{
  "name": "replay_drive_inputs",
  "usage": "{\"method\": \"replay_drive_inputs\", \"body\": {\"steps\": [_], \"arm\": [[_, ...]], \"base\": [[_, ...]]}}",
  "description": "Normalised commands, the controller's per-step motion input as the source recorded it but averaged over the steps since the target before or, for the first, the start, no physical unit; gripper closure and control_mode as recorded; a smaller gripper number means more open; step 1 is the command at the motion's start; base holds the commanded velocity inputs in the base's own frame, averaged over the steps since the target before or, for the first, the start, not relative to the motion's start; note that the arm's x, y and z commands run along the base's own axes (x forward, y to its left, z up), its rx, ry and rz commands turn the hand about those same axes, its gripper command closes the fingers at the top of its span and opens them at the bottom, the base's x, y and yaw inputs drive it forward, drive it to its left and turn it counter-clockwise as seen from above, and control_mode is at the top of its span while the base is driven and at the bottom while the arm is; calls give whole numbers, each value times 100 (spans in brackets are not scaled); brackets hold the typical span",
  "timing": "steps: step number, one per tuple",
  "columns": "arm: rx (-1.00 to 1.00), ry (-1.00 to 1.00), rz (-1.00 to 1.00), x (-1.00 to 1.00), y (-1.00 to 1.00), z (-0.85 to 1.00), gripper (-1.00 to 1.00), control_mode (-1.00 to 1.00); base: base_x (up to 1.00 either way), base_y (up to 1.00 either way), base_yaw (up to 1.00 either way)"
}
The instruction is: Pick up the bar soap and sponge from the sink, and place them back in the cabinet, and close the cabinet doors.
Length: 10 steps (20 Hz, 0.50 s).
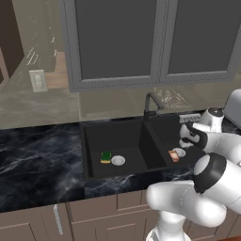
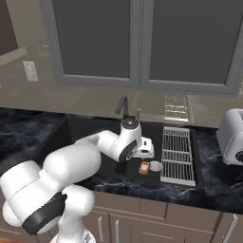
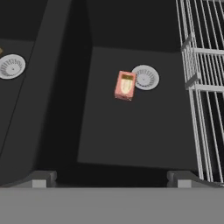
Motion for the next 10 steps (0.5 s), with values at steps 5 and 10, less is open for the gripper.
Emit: {"method": "replay_drive_inputs", "body": {"steps": [5, 10], "arm": [[0, 0, 0, 4, 0, -11, -100, -100], [0, 0, 0, 12, 0, -12, -100, -100]], "base": [[0, 0, 0], [0, 0, 0]]}}
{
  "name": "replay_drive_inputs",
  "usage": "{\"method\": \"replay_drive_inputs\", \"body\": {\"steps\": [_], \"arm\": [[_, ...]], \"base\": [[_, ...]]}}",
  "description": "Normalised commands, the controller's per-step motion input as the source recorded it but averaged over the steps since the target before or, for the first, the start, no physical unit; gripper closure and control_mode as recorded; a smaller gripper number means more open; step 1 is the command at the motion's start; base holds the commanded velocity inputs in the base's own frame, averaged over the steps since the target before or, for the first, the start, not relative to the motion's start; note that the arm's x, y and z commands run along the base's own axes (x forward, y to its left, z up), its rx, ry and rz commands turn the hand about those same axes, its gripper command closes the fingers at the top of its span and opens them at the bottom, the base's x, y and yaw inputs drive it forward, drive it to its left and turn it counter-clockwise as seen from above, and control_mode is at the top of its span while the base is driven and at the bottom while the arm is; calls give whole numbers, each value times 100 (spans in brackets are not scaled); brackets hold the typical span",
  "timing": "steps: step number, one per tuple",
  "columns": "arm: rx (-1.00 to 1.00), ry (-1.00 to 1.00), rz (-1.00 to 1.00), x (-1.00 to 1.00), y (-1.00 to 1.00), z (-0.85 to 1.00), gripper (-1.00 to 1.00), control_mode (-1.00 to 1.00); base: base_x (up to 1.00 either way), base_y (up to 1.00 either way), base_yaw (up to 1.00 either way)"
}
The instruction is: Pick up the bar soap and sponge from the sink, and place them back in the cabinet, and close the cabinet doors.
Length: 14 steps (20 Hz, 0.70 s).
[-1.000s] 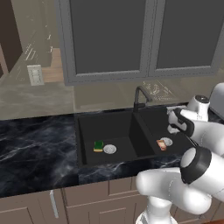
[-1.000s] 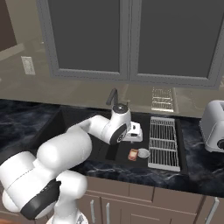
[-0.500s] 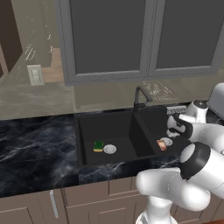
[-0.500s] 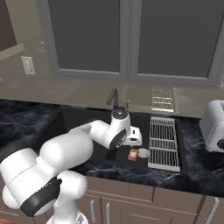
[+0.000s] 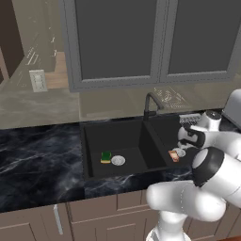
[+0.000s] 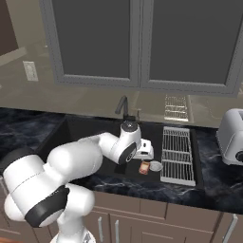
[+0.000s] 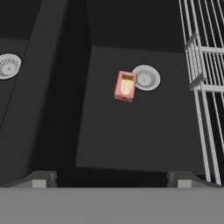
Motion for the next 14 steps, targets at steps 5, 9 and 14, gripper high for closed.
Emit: {"method": "replay_drive_inputs", "body": {"steps": [5, 9, 14], "arm": [[0, 0, 0, 19, 0, -13, -100, -100], [0, 0, 0, 17, 0, -13, -100, -100], [0, 0, 0, 20, 0, -15, -100, -100]], "base": [[0, 0, 0], [0, 0, 0], [0, 0, 0]]}}
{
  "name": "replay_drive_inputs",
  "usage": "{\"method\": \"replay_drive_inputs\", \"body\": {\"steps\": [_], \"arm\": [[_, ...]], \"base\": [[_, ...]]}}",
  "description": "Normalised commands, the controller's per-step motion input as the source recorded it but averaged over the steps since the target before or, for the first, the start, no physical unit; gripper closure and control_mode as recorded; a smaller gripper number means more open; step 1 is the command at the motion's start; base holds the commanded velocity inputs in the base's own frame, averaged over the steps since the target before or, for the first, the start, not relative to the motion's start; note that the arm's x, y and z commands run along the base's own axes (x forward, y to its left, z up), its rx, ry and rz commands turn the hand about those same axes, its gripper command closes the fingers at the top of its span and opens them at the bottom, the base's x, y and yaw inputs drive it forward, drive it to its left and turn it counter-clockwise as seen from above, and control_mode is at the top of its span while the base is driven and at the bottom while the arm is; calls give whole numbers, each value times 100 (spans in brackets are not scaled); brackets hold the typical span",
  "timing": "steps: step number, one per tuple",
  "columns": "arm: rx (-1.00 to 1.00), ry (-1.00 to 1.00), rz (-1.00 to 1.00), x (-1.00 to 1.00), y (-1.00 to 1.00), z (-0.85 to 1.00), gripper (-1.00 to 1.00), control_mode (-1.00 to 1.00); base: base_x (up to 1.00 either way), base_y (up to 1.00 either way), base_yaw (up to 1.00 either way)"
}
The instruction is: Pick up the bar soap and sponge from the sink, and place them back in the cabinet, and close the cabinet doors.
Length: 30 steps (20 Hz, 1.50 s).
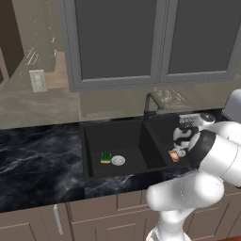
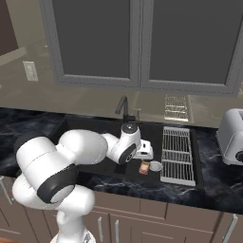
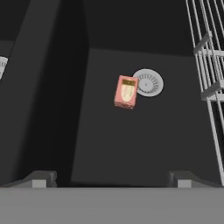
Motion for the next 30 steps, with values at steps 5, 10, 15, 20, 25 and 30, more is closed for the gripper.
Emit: {"method": "replay_drive_inputs", "body": {"steps": [5, 10, 15, 20, 25, 30], "arm": [[0, 0, 0, 22, 0, -16, -100, -100], [0, 0, 0, 18, 0, -14, -100, -100], [0, 0, 0, 15, 0, -12, -100, -100], [0, 0, 0, 12, -1, -10, -100, -100], [0, 0, 0, 9, -4, -10, -100, -100], [0, 0, 0, 9, -4, -9, -100, -100]], "base": [[0, 0, 0], [0, 0, 0], [0, 0, 0], [0, 0, 0], [0, 0, 0], [0, 0, 0]]}}
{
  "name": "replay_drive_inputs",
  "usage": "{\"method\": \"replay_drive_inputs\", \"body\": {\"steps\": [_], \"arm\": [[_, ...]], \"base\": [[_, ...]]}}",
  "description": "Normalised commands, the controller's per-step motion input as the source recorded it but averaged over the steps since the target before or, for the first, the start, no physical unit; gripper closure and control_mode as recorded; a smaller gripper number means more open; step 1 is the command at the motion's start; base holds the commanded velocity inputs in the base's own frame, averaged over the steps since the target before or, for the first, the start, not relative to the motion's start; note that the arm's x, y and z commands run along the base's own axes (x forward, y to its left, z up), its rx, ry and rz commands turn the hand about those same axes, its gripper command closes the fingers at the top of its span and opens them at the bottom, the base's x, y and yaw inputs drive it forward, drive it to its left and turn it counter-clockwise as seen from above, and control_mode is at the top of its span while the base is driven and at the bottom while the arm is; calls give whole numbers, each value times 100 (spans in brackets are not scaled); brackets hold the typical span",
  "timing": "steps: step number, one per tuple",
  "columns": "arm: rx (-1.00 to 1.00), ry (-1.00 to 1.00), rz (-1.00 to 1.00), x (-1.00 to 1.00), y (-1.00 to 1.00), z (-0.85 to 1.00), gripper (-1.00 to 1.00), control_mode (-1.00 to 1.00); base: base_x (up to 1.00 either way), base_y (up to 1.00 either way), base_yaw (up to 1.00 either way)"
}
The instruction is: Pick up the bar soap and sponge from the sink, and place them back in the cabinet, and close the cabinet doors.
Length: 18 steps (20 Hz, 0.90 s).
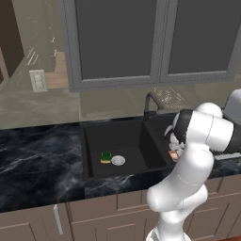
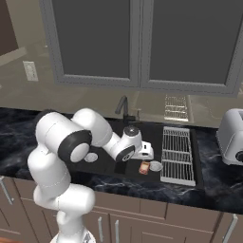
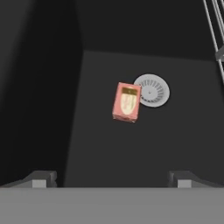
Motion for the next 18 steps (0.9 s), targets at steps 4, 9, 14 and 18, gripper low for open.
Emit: {"method": "replay_drive_inputs", "body": {"steps": [4, 9, 14, 18], "arm": [[0, 0, 0, 10, -3, -9, -100, -100], [0, 0, 0, 15, -1, -10, -100, -100], [0, 0, 0, 11, -6, -11, -100, -100], [0, 0, 0, 8, -9, -10, -100, -100]], "base": [[0, 0, 0], [0, 0, 0], [0, 0, 0], [0, 0, 0]]}}
